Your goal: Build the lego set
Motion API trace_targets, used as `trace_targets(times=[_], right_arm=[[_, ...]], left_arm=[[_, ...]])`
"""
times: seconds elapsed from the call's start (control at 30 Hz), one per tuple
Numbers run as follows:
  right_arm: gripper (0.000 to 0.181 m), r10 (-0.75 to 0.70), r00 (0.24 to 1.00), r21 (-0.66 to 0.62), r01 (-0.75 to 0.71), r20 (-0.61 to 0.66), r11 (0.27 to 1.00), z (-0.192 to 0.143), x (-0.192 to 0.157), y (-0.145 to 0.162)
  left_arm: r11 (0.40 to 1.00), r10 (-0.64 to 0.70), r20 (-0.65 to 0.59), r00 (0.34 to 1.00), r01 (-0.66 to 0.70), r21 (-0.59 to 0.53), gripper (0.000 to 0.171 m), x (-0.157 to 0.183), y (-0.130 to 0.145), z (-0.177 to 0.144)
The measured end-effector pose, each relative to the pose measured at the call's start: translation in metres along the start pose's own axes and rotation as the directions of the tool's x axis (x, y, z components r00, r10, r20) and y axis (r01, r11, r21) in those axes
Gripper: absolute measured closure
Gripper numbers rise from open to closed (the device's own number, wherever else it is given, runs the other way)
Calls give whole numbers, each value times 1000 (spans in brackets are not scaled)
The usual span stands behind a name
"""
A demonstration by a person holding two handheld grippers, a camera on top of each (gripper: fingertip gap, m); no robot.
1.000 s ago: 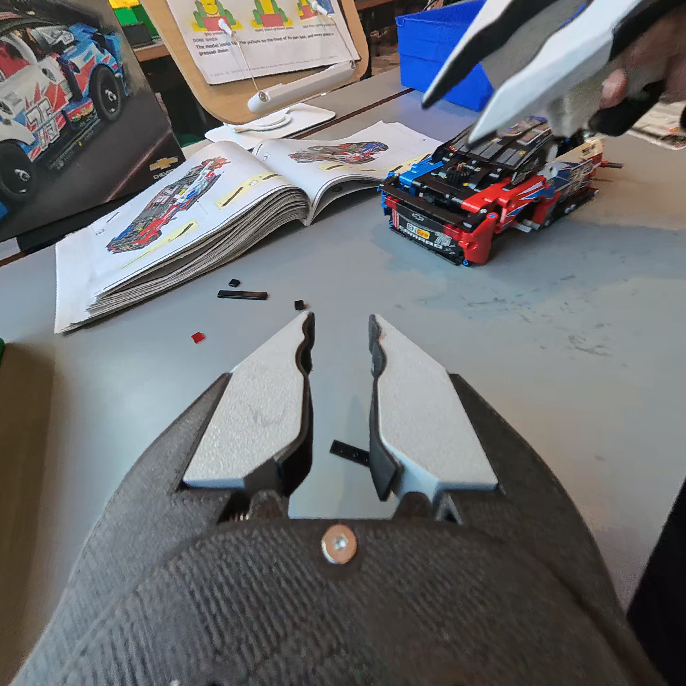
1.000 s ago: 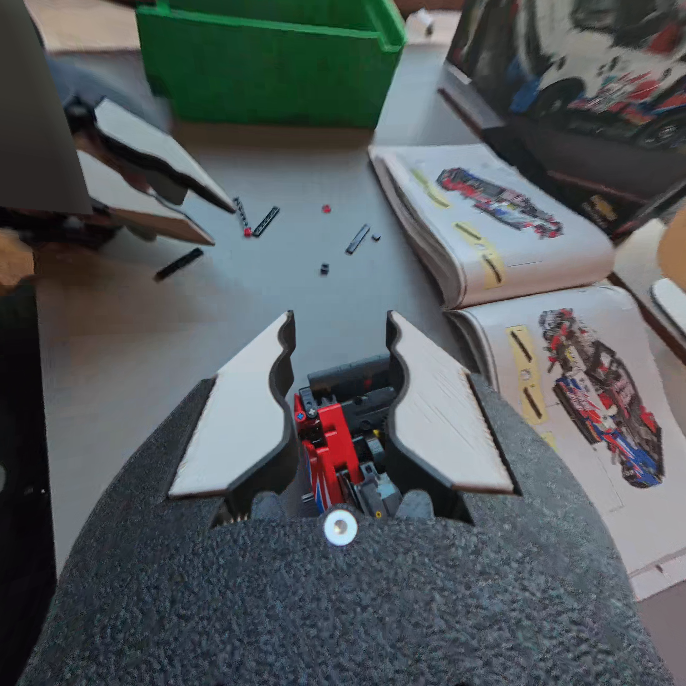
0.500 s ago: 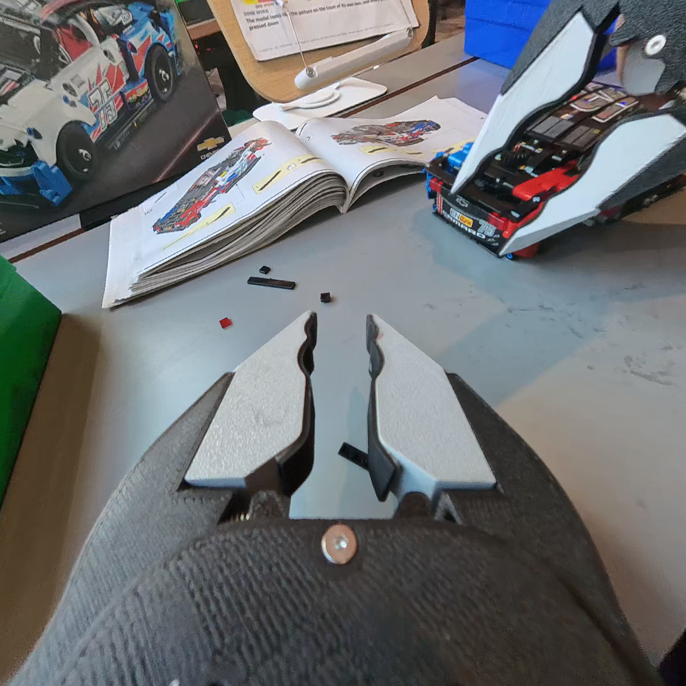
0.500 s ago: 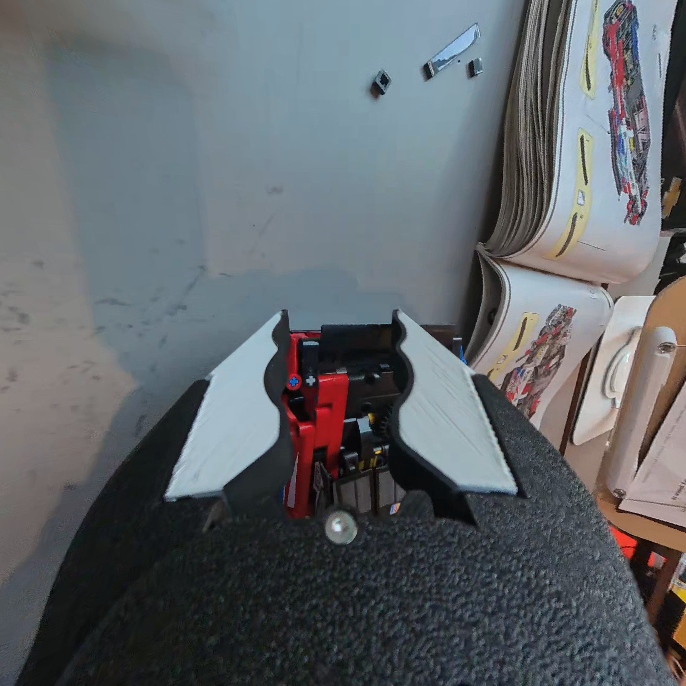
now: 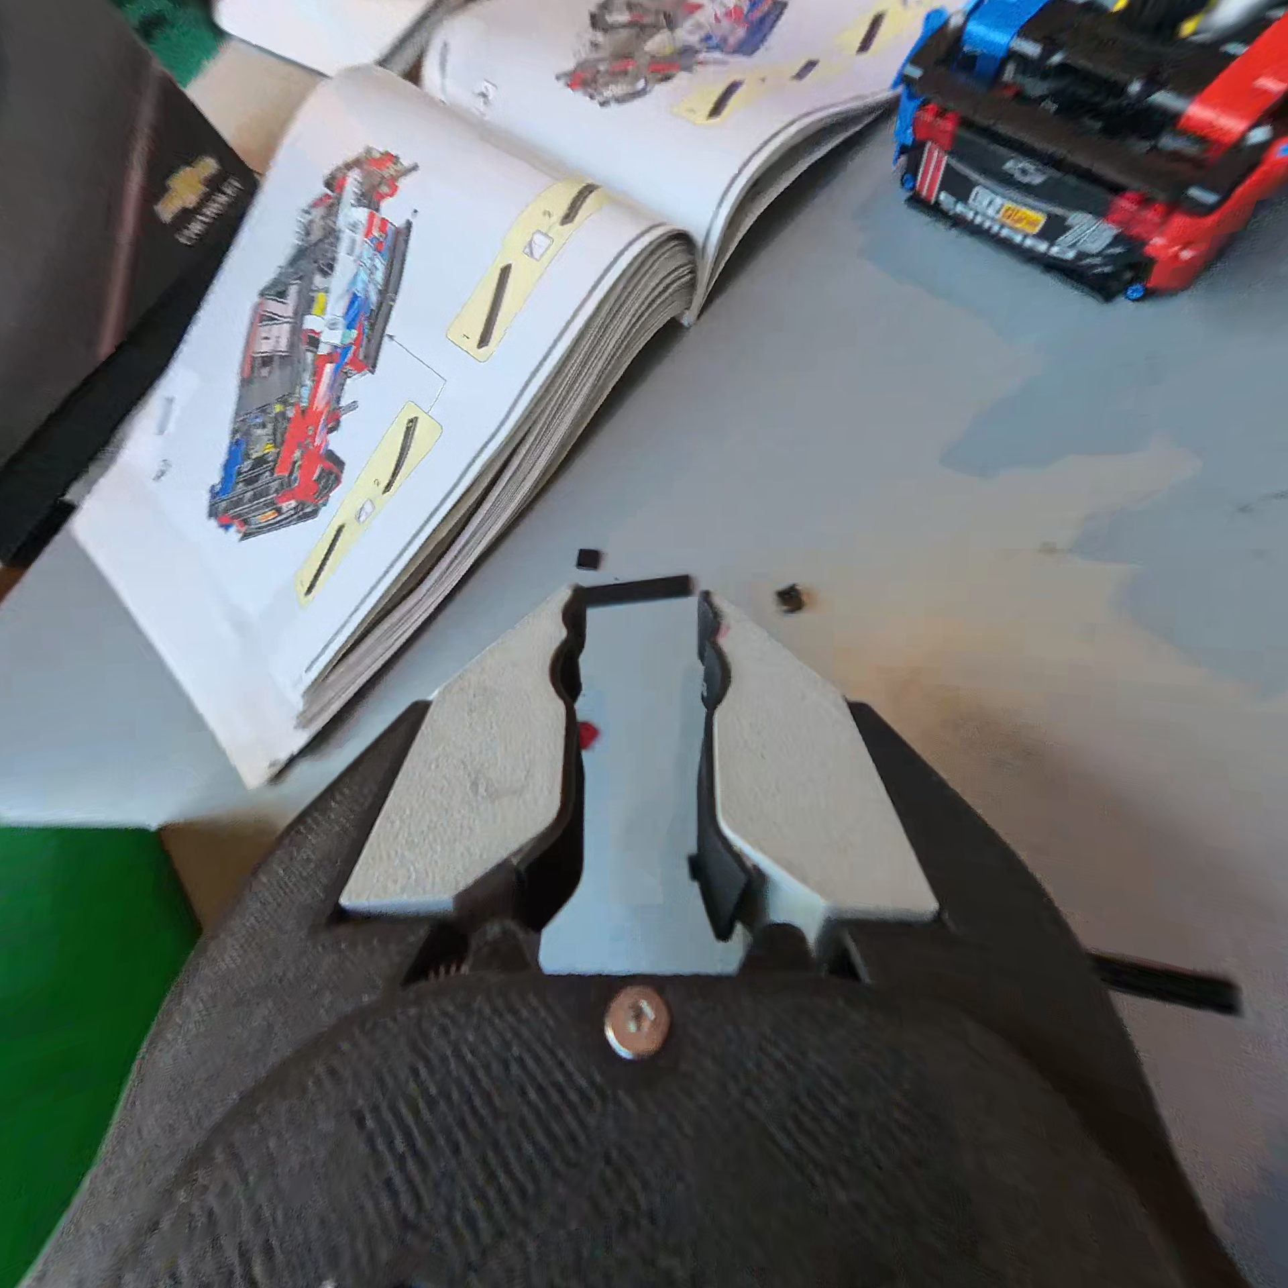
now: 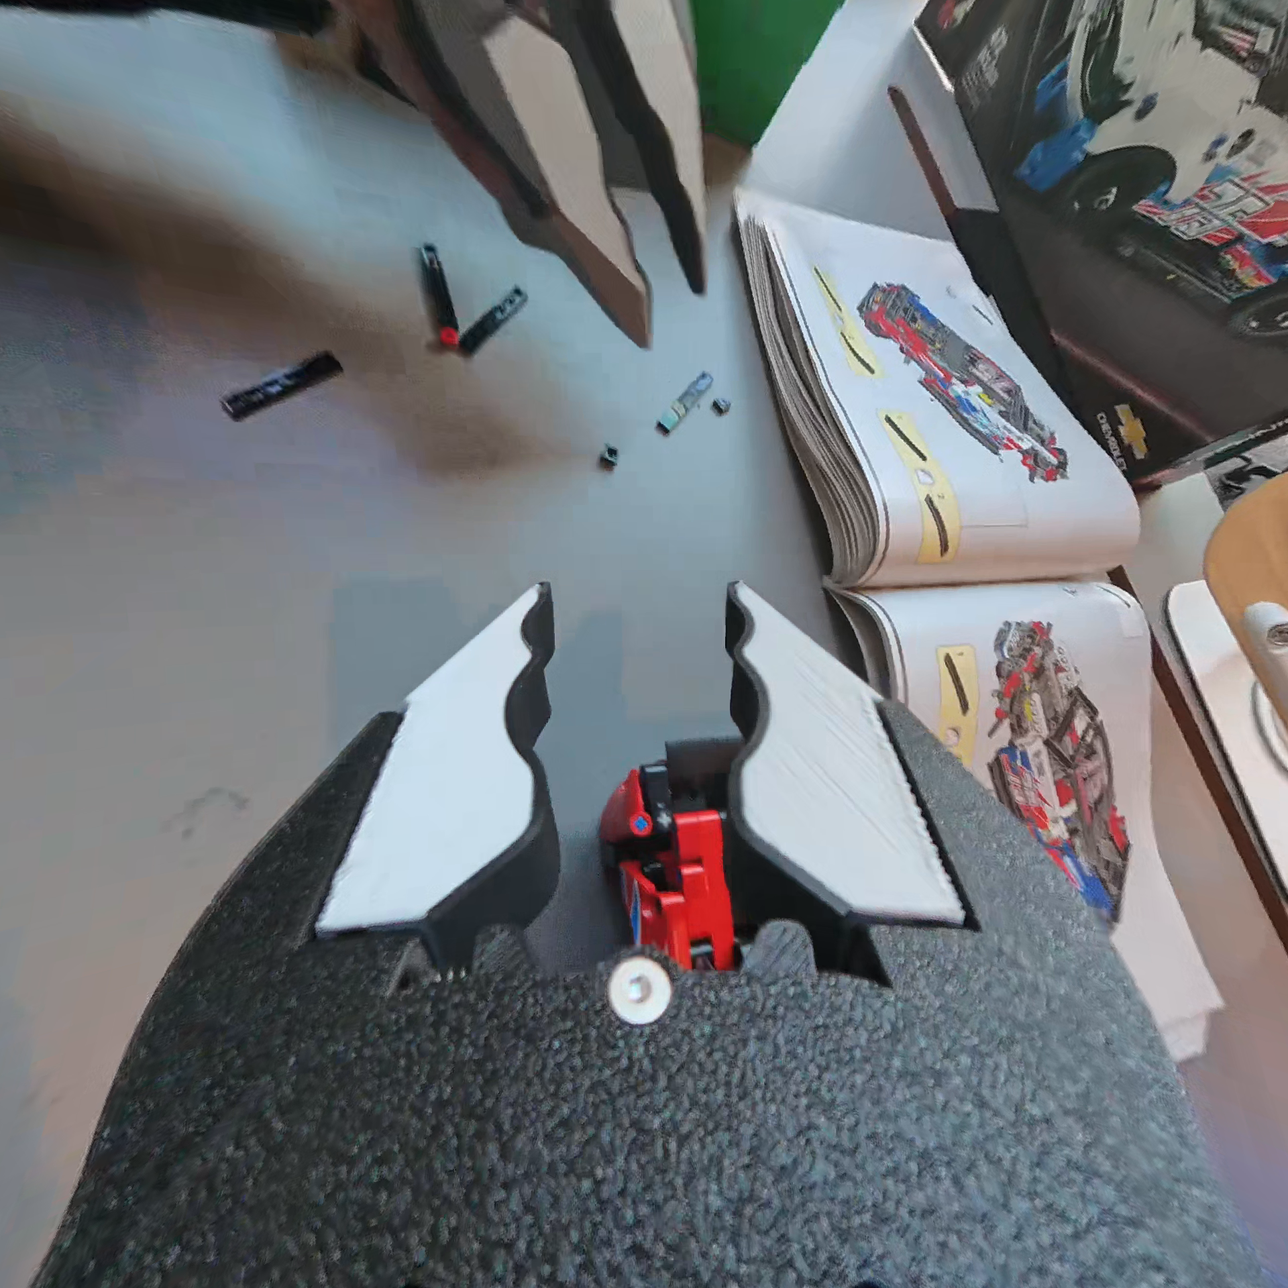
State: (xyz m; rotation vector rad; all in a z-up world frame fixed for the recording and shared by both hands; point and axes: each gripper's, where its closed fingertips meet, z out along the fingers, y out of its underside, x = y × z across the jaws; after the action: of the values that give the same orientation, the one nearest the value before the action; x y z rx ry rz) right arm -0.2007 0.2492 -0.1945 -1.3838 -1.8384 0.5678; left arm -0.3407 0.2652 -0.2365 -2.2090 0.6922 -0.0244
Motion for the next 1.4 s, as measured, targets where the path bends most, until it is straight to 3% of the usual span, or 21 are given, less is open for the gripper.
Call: trace_targets(times=[0.13, 0.27, 0.37, 0.43, 0.47, 0.53, 0.73, 0.8, 0.87, 0.93, 1.0, 1.1, 1.2, 1.4], right_arm=[[135, 102, 991, 66, -108, 91, 992, 7, -16, -10], [135, 180, 972, 84, -194, 153, 977, 20, -28, -20], [134, 221, 955, 119, -247, 195, 962, 33, -37, -36], [134, 241, 949, 143, -272, 202, 952, 44, -39, -45], [134, 256, 946, 141, -286, 199, 948, 52, -38, -46], [135, 300, 939, 101, -319, 167, 942, 67, -31, -42], [141, 361, 930, -5, -361, 76, 932, 102, -7, -32], [142, 372, 921, -28, -371, 114, 928, 110, -13, -36], [146, 387, 903, -22, -390, 188, 921, 113, -24, -46], [147, 381, 907, -23, -383, 180, 923, 115, -24, -48], [147, 374, 914, 13, -381, 158, 924, 115, -21, -52], [150, 374, 917, 177, -394, 137, 902, 109, -18, -69], [153, 365, 919, 307, -394, 149, 866, 102, -29, -82], [154, 355, 918, 306, -394, 176, 867, 99, -47, -77]], left_arm=[[995, -30, -221, 975, 8, -99, 142, -12, 15, 29], [990, 35, -247, 968, -68, -127, 138, -20, 26, 45], [986, 123, -264, 957, -149, -79, 139, -15, 23, 46], [985, 128, -298, 946, -158, -76, 148, -9, 24, 46], [985, 114, -331, 937, -149, -83, 161, -3, 25, 44], [981, 132, -372, 919, -175, -84, 165, 7, 29, 38], [988, 151, -269, 951, -156, 0, 159, 3, 28, 28], [994, 108, -247, 963, -105, 23, 171, 1, 30, 26], [994, 108, -231, 967, -105, 26, 171, 3, 37, 25], [993, 121, -199, 972, -120, 18, 168, 3, 39, 25], [992, 124, -213, 969, -119, 32, 154, 10, 34, 24], [991, 133, -206, 970, -127, 43, 148, 12, 34, 26], [994, 106, -248, 963, -97, 49, 160, 15, 34, 28], [995, 96, -250, 963, -88, 43, 168, 11, 34, 29]])
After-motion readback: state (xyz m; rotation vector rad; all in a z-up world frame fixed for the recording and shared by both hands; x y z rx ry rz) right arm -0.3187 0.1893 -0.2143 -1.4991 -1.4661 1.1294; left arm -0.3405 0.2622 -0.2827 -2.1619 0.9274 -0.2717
